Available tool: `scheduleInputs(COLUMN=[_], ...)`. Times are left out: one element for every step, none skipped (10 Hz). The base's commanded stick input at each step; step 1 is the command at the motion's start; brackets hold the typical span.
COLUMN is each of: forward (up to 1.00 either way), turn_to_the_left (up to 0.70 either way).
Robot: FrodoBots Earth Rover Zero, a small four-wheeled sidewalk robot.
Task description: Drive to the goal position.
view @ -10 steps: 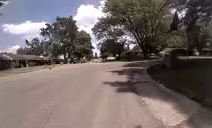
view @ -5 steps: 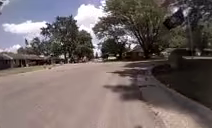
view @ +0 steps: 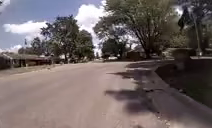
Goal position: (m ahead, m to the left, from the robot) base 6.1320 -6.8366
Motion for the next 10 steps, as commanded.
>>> scheduleInputs(forward=[0.7, 0.7, 0.7, 0.7, 0.7, 0.7, 0.7, 0.7, 0.7, 0.7], turn_to_the_left=[0.0, 0.0, 0.0, 0.0, 0.0, 0.0, 0.0, 0.0, 0.0, 0.0])
